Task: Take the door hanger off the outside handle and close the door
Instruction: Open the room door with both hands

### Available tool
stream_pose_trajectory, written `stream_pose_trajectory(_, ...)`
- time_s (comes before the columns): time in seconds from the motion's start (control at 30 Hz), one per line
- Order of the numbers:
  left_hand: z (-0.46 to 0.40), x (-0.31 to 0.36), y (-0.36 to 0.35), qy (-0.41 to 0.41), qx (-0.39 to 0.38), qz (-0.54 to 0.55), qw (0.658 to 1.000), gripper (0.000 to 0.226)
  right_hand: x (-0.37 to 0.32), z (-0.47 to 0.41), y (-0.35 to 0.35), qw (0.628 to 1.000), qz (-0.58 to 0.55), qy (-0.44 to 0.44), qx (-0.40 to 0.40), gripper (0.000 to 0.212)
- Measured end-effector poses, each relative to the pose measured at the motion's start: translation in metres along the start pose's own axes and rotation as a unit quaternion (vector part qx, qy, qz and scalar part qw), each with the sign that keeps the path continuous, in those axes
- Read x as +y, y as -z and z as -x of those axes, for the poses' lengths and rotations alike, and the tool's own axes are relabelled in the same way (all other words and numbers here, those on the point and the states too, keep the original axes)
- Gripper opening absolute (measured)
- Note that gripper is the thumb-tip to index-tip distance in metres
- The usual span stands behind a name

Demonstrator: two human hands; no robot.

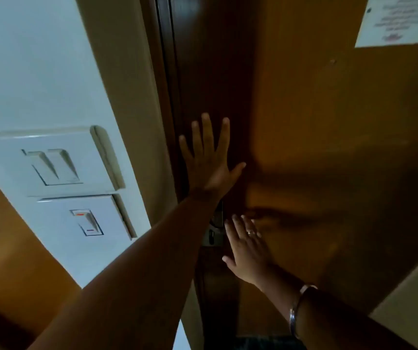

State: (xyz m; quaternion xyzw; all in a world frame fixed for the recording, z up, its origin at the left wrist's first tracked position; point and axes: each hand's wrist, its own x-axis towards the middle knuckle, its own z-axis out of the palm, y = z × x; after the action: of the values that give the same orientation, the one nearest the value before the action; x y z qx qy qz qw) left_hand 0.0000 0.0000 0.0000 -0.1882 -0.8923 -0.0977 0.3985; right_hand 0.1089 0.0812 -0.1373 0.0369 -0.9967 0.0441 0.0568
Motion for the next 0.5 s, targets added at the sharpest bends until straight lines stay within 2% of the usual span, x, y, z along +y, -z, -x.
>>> stream_pose_trajectory(0.13, -0.021, 0.004, -0.017, -0.014, -0.013, -0.008, 1.0, 0.114, -0.005, -0.013, -0.007, 1.0, 0.018, -0.009, -0.01, 0.082)
stream_pose_trajectory(0.27, -0.012, 0.005, -0.042, -0.003, -0.038, -0.031, 0.999, 0.115, 0.0, -0.022, -0.024, 0.999, 0.045, -0.008, 0.002, 0.085)
stream_pose_trajectory(0.5, -0.012, 0.008, -0.042, 0.005, -0.027, -0.047, 0.999, 0.115, 0.0, -0.025, -0.036, 1.0, 0.025, -0.005, 0.001, 0.095)
